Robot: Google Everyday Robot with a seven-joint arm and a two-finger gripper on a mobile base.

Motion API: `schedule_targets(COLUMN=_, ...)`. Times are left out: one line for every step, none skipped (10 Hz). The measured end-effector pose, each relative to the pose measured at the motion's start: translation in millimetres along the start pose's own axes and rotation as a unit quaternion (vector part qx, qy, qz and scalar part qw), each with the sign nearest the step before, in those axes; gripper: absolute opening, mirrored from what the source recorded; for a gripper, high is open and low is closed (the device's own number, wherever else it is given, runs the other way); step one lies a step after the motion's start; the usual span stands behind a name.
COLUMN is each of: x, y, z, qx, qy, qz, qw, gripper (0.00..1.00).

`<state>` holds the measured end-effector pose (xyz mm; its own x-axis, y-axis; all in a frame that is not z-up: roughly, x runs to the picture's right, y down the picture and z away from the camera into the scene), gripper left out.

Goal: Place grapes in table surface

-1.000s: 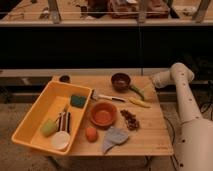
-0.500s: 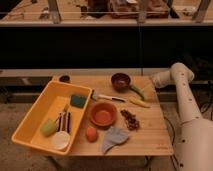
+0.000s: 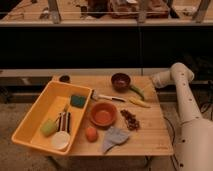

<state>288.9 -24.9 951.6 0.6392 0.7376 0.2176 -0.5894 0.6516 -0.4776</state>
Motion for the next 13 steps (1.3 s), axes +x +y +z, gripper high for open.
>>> schedule_targets(x=-0.8, y=2.0, z=-2.1, qx=-0.003, qy=0.004, qz=-0.004, qw=1.0000, gripper=0.79)
schedule_targets(x=-1.4, y=8.0, z=-11.6, qx=-0.005, qy=0.011, qz=-0.021, qw=0.9997, gripper=0.79)
schedule_targets(x=1.6, y=14.5, z=-19.5, qx=-0.004, qy=0.019, qz=-0.034, qw=0.9992, gripper=0.79)
schedule_targets(x=8.0, y=25.9, z=-30.3, qx=-0.001, qy=0.029, qz=-0.046, qw=0.9985, gripper=0.79)
schedule_targets(x=18.9, y=42.9, z=-41.7, qx=0.005, qy=0.041, qz=-0.057, qw=0.9975, gripper=0.79)
schedule_targets(x=32.4, y=62.4, z=-53.3, qx=0.011, qy=0.053, qz=-0.068, qw=0.9962, gripper=0.79)
schedule_targets(x=43.1, y=77.3, z=-62.6, qx=0.016, qy=0.062, qz=-0.076, qw=0.9951, gripper=0.79)
schedule_targets(x=60.4, y=98.7, z=-76.8, qx=0.021, qy=0.074, qz=-0.084, qw=0.9936, gripper=0.79)
schedule_targets(x=76.1, y=116.8, z=-83.8, qx=0.023, qy=0.081, qz=-0.090, qw=0.9923, gripper=0.79)
schedule_targets(x=89.0, y=131.0, z=-87.1, qx=0.020, qy=0.087, qz=-0.096, qw=0.9914, gripper=0.79)
schedule_targets(x=100.8, y=146.3, z=-90.9, qx=0.018, qy=0.092, qz=-0.104, qw=0.9902, gripper=0.79)
schedule_targets(x=106.4, y=153.3, z=-92.4, qx=0.017, qy=0.094, qz=-0.108, qw=0.9896, gripper=0.79)
schedule_targets(x=107.2, y=155.4, z=-92.4, qx=0.016, qy=0.094, qz=-0.110, qw=0.9894, gripper=0.79)
